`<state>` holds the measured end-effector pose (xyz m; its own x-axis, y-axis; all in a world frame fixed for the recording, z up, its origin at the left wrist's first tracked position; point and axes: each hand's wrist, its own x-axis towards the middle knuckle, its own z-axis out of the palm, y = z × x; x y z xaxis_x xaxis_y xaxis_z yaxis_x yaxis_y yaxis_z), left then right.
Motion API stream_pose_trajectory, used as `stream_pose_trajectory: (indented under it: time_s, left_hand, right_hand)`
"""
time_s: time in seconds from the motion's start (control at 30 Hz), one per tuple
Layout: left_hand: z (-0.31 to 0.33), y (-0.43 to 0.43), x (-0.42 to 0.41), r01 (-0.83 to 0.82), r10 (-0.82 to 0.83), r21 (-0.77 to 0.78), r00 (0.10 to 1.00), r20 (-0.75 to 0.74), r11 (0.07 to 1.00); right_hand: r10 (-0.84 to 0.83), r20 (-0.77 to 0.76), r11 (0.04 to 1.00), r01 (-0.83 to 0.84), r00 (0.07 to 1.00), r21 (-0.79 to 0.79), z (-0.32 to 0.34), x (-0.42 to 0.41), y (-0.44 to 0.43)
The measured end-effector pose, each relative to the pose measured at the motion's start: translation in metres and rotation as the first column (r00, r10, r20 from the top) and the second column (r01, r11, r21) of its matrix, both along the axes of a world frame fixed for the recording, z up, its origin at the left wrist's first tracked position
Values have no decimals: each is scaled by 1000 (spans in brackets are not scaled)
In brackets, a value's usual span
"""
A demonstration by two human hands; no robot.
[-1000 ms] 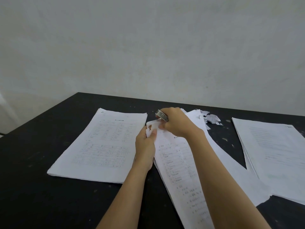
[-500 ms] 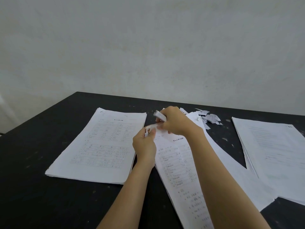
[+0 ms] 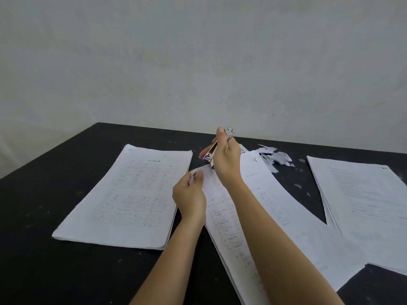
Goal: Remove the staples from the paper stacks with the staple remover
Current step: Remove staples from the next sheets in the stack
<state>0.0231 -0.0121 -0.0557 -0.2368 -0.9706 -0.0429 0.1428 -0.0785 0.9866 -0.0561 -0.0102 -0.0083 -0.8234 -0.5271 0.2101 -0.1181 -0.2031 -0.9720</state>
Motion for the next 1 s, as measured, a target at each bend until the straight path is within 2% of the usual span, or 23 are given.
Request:
stream_pose_trajectory:
  time_s: [0.37, 0.53, 0.8, 1.0]
  left_hand:
    - [3, 7, -1, -44, 38, -52, 994, -102, 998]
    - [2, 10, -1, -88, 79, -77, 991, -110, 993]
    - [3, 9, -3, -148, 148, 10, 975, -168, 989]
    - [4, 10, -4, -122, 127, 37, 960, -251, 992]
  right_hand:
    - [95, -284, 990, -59, 954, 130, 1, -1, -6]
    - [59, -418, 981, 25, 907, 193, -1, -3, -6]
    - [102, -380, 981, -30, 919, 190, -7, -2, -8]
    - [135, -316, 983, -87, 939, 160, -13, -1, -9]
